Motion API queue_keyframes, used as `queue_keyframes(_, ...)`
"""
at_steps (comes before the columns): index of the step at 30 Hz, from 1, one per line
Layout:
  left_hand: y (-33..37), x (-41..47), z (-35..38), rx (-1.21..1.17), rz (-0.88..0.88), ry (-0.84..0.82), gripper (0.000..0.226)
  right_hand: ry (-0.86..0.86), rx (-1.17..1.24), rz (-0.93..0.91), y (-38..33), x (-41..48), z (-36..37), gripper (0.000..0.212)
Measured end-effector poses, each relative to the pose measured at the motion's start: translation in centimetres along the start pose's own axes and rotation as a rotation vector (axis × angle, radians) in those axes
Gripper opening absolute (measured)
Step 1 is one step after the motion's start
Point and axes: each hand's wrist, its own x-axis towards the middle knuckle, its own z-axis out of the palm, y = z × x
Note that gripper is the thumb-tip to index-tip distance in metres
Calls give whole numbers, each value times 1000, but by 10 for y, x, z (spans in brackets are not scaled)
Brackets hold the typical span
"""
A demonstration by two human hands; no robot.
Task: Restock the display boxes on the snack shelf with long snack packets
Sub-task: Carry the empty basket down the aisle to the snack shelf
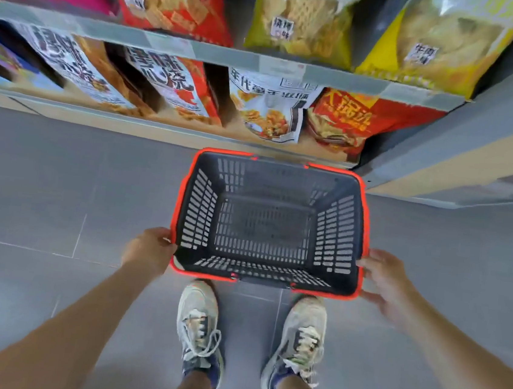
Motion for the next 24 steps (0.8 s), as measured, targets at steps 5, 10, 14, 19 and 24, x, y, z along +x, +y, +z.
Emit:
queue_keyframes(5, -11, 30, 37, -52, -22, 72, 20, 2, 17, -72, 19, 39, 23, 30)
queue_keyframes(10, -14, 36, 40, -96, 30, 96, 31, -12, -65, -107, 28, 48, 32, 33)
queue_keyframes(14, -5, 8, 20, -127, 17, 83, 41, 68, -274, -130, 18, 24, 26, 58)
queue_keyframes(19, 31, -87, -55, -199, 225, 144, 36, 144, -274, -185, -18, -64, 9, 29)
queue_keyframes(24, 101, -203, -188, -245, 464, 177, 42, 56, -197, -455, -98, -219, -19, 40)
